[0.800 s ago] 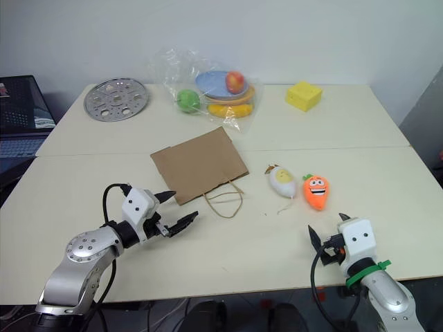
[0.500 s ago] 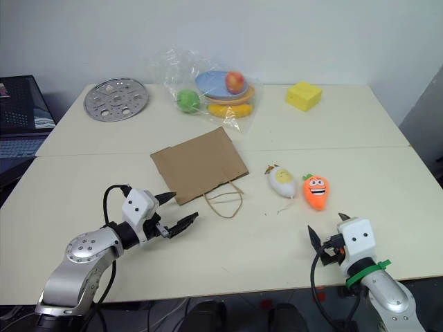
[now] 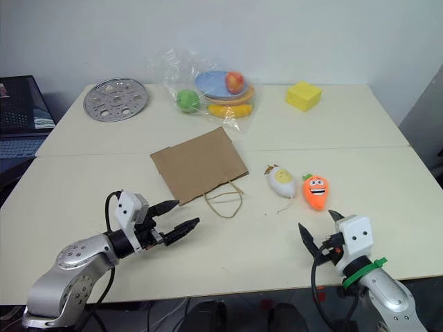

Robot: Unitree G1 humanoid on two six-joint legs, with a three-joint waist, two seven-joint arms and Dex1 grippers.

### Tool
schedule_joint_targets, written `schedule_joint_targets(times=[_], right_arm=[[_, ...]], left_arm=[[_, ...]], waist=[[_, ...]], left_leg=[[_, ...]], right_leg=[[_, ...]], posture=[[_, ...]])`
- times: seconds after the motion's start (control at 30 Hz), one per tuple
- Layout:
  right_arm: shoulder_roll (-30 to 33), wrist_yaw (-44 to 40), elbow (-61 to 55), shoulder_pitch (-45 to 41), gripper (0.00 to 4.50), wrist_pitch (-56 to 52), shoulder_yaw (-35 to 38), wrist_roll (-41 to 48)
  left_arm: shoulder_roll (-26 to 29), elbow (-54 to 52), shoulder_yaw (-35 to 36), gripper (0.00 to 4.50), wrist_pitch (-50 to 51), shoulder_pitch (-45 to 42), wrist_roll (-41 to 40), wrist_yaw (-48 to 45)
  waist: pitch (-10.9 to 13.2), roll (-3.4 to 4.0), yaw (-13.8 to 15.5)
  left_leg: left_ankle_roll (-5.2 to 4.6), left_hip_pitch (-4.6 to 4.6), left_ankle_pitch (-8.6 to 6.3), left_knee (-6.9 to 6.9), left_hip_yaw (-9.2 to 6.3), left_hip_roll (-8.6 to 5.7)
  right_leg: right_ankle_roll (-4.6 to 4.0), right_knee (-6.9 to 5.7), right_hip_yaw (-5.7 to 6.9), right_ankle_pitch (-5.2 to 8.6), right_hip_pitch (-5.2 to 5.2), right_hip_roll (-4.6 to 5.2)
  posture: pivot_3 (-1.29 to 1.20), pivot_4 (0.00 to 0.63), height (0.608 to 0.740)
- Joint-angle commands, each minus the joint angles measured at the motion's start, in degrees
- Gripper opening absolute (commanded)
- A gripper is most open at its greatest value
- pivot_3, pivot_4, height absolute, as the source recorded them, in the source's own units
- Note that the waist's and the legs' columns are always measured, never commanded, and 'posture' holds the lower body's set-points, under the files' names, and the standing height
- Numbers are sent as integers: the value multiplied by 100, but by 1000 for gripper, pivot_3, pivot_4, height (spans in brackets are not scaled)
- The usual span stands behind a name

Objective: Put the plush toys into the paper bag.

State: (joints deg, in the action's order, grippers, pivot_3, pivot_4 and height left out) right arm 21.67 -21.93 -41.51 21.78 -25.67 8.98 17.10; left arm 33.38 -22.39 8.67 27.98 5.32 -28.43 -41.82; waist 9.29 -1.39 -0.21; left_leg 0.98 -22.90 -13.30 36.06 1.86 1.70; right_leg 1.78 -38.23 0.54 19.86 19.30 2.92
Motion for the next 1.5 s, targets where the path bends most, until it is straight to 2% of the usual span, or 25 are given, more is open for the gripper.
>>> schedule_joint_targets(times=[0.03,0.2,0.4,0.47,0.53,0.73,0.87,0.9,0.97,1.1,1.33,1.43,1.5], right_arm=[[32,19,-128,-25,4457,56,141,58],[238,-166,-105,-75,4457,142,127,-12],[600,-572,-283,-131,4457,79,220,301],[757,-644,-461,-425,4457,-196,389,673],[828,-579,-572,-652,4457,-378,411,835],[566,-130,-674,-506,4457,-421,209,594],[296,150,-733,-245,4457,-297,131,376],[228,193,-759,-169,4500,-252,83,325],[148,243,-792,-84,4500,-184,-11,240],[73,317,-826,-113,4500,-140,-191,117],[92,354,-735,-313,4500,-157,-189,54],[148,342,-705,-467,4500,-219,-229,4],[192,372,-665,-699,4500,-422,-220,35]], left_arm=[[36,-240,75,4483,-338,187,186,37],[67,-185,-195,4483,-815,-161,584,-20],[173,186,-576,4483,-1300,-795,1010,-255],[241,836,-1122,4483,-1888,-1498,1632,-510],[79,1434,-1492,4483,-2161,-2126,1861,-684],[-394,2534,-2446,4483,-2806,-2966,2537,-984],[-454,2764,-2516,4483,-2941,-3115,2692,-1002],[-418,2802,-2515,4084,-2974,-3143,2728,-1025],[-365,2878,-2508,3630,-3037,-3205,2811,-1018],[-273,3143,-2482,2394,-3121,-3486,2993,-980],[-378,3389,-2317,162,-2762,-3803,2718,-1125],[-494,3429,-2183,42,-2437,-3895,2431,-1244],[-572,3372,-1969,42,-1650,-4181,1884,-1514]], waist=[[0,0,0],[-1,-1,41],[-2,0,17],[2,7,16],[1,5,21],[-2,0,23],[-1,1,4],[-1,1,4],[-1,1,3],[-1,0,5],[-1,0,7],[-1,0,7],[0,-1,7]], left_leg=[[0,0,0,0,0,0],[-1,0,1,2,-1,-2],[-4,-1,2,1,-1,-4],[-4,0,1,0,1,-4],[-4,-1,4,6,-2,-4],[-6,-4,4,7,-1,-9],[-5,-18,4,6,6,-6],[-5,-18,5,6,5,-5],[-1,-12,7,7,4,-3],[3,-2,26,13,3,-5],[-3,-5,34,13,2,-7],[-2,-8,34,11,-1,-7],[-2,-10,34,11,-2,-7]], right_leg=[[0,0,0,0,0,0],[-1,0,1,0,-1,0],[-1,4,0,-1,-3,-1],[-1,4,0,-1,-2,-1],[-1,-8,1,-1,0,-8],[3,-18,-2,2,3,-10],[8,-35,-7,5,32,-11],[8,-40,-6,5,35,-11],[8,-51,-6,5,34,-11],[8,-66,-9,5,31,-11],[7,-70,-6,4,32,-11],[7,-70,-3,4,35,-12],[7,-70,-2,4,35,-12]], posture=[[0,150,740],[0,150,740],[0,150,740],[0,150,740],[0,150,740],[0,150,740],[0,150,740],[0,150,740],[0,150,740],[0,150,740],[0,150,740],[0,150,740],[0,150,740]])
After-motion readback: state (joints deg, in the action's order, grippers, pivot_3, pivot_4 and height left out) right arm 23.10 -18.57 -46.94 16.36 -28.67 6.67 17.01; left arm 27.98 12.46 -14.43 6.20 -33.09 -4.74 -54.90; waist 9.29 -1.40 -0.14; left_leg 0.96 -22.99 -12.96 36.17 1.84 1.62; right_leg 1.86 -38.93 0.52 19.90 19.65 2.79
